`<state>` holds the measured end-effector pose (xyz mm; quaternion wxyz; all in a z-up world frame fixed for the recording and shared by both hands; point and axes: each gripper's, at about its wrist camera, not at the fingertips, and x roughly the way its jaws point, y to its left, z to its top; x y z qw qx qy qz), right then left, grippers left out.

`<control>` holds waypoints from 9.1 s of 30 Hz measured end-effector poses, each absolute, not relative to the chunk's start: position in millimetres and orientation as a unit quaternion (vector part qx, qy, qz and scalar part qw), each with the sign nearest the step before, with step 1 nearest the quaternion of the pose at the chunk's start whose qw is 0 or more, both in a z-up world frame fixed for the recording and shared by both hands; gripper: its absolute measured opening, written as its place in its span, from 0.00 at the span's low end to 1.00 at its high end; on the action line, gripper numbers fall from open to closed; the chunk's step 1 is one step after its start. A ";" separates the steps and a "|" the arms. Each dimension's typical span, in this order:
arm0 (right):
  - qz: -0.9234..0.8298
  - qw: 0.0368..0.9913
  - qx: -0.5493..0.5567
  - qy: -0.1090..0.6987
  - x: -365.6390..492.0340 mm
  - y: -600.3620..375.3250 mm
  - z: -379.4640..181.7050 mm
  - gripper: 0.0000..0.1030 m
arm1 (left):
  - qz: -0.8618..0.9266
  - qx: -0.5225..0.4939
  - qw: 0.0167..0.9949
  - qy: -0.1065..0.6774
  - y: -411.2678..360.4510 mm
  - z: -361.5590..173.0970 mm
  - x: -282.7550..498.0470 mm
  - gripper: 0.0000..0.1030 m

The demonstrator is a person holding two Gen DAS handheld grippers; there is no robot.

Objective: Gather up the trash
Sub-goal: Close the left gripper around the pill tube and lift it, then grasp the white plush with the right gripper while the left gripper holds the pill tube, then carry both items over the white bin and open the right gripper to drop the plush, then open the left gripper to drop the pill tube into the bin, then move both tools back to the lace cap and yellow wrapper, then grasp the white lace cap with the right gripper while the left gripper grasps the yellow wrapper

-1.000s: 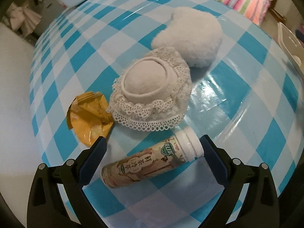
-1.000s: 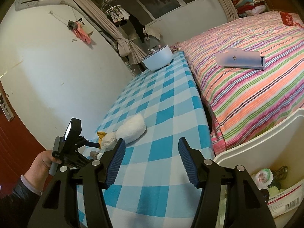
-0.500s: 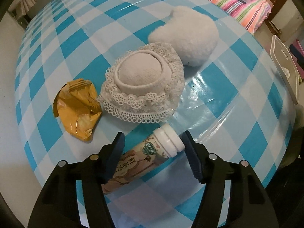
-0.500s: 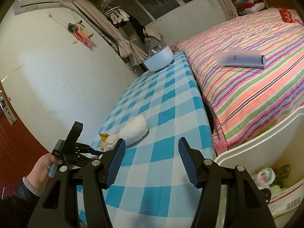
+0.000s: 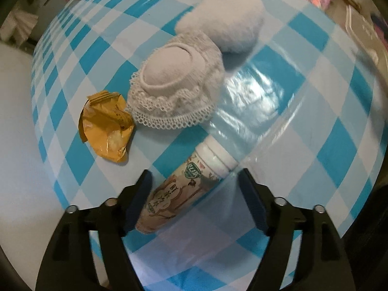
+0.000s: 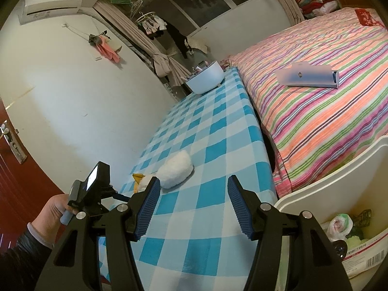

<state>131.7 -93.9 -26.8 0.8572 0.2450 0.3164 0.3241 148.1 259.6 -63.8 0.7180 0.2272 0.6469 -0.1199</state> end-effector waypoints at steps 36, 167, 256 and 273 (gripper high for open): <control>0.350 0.864 0.154 0.329 147.5 -20.0 -21.1 0.55 | -0.037 -0.052 0.859 0.508 313.8 -54.3 94.0 0.28; 0.078 0.951 0.206 0.219 88.8 -261.5 -14.5 0.64 | -0.274 0.006 0.860 0.430 -25.1 -22.7 132.5 0.28; 0.403 0.851 0.039 0.335 159.4 75.5 -13.0 0.64 | 0.179 -0.226 0.865 0.412 356.2 -44.1 176.6 0.88; 0.450 0.799 -0.122 0.380 195.6 212.4 -46.9 0.64 | 0.191 -0.238 0.844 0.440 372.5 -55.6 185.2 0.88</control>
